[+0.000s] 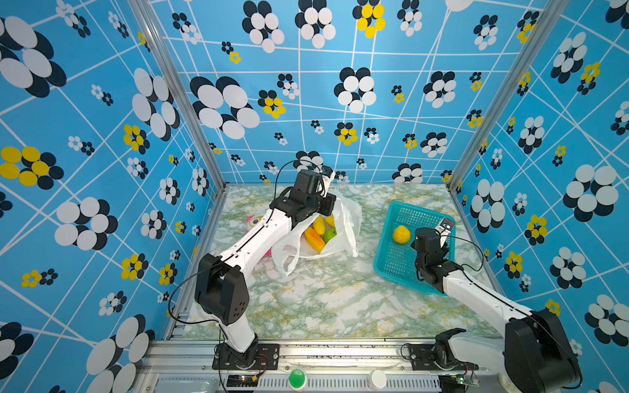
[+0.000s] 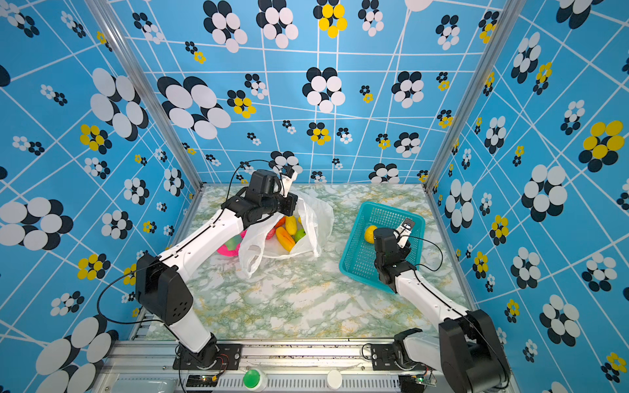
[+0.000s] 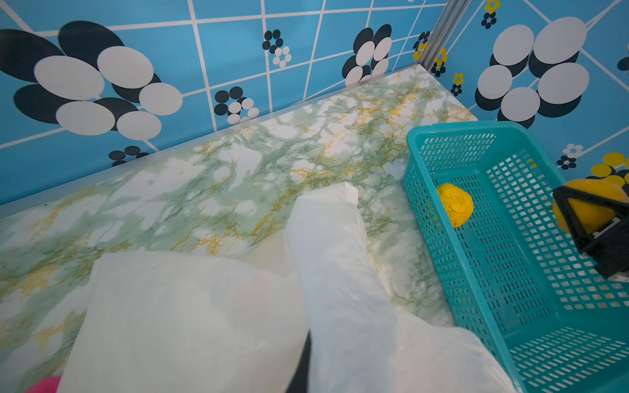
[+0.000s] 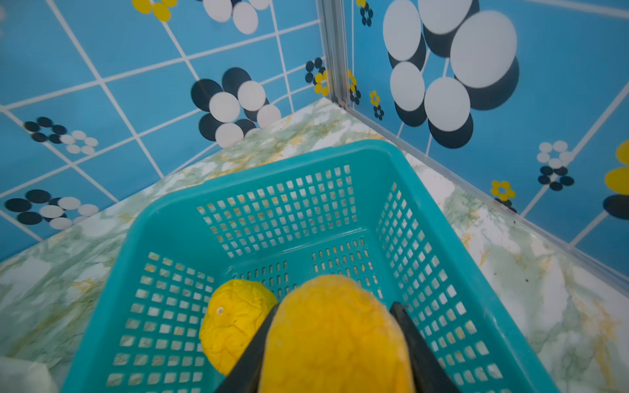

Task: Untie the knot of the plastic bag and take out the fruit
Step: 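Lower the yellow fruit into the teal basket and open the right gripper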

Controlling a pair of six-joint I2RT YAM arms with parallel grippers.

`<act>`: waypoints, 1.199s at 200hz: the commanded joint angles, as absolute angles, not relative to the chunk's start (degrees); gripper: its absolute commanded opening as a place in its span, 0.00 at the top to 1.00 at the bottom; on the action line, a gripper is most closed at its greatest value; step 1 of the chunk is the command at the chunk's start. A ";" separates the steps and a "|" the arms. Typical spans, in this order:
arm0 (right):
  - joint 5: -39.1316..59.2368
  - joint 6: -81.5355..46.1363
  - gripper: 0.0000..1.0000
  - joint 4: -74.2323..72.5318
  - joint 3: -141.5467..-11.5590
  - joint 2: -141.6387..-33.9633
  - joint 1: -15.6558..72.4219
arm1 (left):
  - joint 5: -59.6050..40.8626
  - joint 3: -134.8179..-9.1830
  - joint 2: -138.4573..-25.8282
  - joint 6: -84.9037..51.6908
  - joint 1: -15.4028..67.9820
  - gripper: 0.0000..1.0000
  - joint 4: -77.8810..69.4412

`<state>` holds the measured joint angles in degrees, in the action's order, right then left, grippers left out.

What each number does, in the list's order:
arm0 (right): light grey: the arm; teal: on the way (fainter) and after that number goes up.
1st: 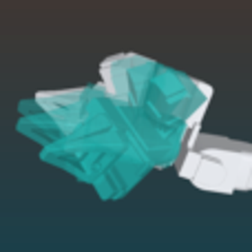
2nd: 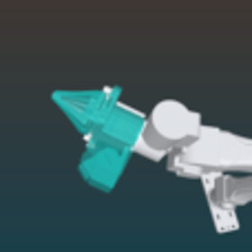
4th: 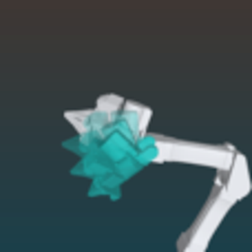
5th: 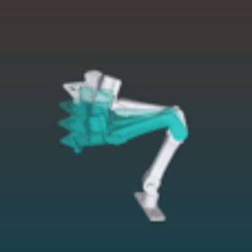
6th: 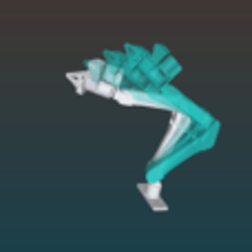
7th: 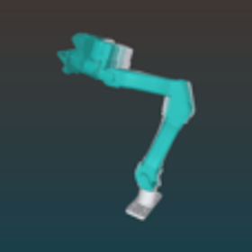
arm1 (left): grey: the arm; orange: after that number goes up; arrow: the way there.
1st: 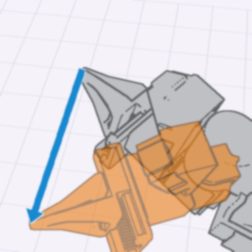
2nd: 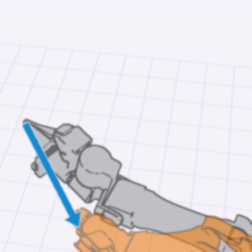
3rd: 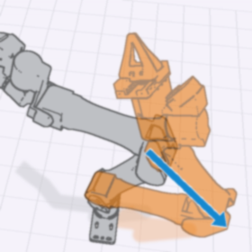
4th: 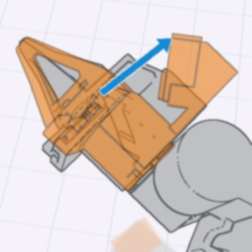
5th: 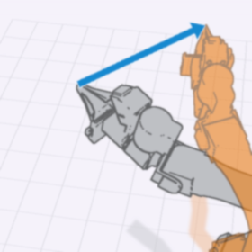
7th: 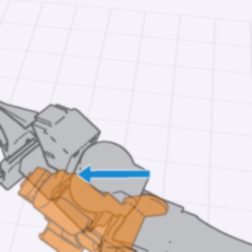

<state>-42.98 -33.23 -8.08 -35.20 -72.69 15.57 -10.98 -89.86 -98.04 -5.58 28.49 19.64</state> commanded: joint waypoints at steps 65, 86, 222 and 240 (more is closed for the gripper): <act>-23.71 -42.69 0.96 -2.86 -45.50 -88.25 8.03 | -12.59 -90.09 -96.94 -6.16 28.14 1.00 18.45; -17.28 -44.96 0.95 -3.52 -47.12 -92.68 4.24 | -12.72 -90.44 -97.21 -6.20 28.14 1.00 18.73; -16.67 -38.19 0.01 -4.53 -37.40 -67.53 4.29 | -13.33 -91.84 -99.05 -5.71 28.40 1.00 19.67; -17.93 -37.12 0.01 -2.20 -36.57 -62.30 5.02 | -13.87 -91.71 -98.88 -6.01 28.47 1.00 19.43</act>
<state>-15.77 -40.03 -3.90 -38.46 -67.61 3.81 -12.34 -89.97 -98.08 -5.61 28.51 19.70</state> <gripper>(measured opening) 0.991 0.045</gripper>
